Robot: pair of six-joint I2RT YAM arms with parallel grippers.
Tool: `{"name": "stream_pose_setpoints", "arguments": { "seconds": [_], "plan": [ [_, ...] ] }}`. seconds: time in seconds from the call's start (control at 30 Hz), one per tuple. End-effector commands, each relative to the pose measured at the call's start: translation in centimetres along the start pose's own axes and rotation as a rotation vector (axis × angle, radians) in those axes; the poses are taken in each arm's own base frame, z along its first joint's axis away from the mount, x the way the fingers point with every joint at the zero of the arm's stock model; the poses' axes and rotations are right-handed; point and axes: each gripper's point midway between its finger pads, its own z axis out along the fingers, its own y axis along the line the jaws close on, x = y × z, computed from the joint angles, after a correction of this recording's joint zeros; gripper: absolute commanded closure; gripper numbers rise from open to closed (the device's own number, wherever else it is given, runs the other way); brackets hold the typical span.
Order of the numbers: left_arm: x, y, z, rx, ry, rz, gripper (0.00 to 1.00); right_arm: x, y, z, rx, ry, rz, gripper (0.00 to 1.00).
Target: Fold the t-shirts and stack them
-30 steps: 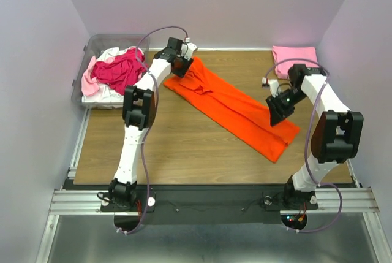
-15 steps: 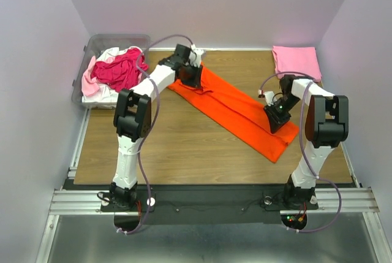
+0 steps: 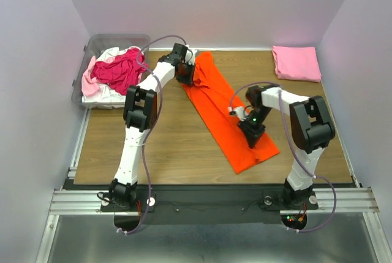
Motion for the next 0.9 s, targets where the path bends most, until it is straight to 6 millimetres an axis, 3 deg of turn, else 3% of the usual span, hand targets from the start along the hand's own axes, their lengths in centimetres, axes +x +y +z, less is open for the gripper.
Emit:
{"name": "stream_pose_setpoints", "arguments": {
  "seconds": [0.0,0.03,0.1,0.13,0.27,0.37,0.47,0.5,0.63,0.87],
  "plan": [
    [-4.3,5.5,0.0,-0.147,-0.073,0.113,0.76,-4.2,6.3,2.7,-0.196,-0.018,-0.011,0.72],
    [-4.8,5.4,-0.1,-0.141,-0.081,0.151,0.73,-6.2,8.0,2.6,-0.228,-0.046,-0.049,0.70],
    [-6.2,4.5,-0.6,-0.093,-0.123,0.187,0.69,-8.3,10.4,2.4,-0.310,-0.082,-0.061,0.64],
    [-7.4,3.8,-1.7,-0.075,-0.171,0.203,0.65,-10.0,12.3,1.5,-0.388,-0.133,-0.064,0.61],
    [-9.4,1.0,-5.8,-0.004,-0.267,0.216,0.59,-12.7,14.7,-2.1,-0.474,-0.252,-0.098,0.60],
    [-9.5,-0.5,-8.3,0.017,-0.286,0.204,0.58,-13.1,14.3,-4.0,-0.415,-0.304,-0.127,0.60],
    [-8.2,-1.4,-8.9,0.041,-0.260,0.174,0.58,-12.2,12.1,-3.3,-0.291,-0.274,-0.128,0.61],
    [-7.3,-1.7,-8.6,0.053,-0.238,0.151,0.58,-11.2,10.8,-2.1,-0.232,-0.232,-0.108,0.63],
    [-4.7,-2.4,-6.8,0.061,-0.158,0.134,0.60,-10.0,8.6,0.8,-0.164,-0.184,-0.078,0.70],
    [-2.0,-1.3,-3.7,0.036,-0.057,0.115,0.63,-9.5,8.0,4.2,-0.176,-0.159,-0.012,0.78]
  ]
}}
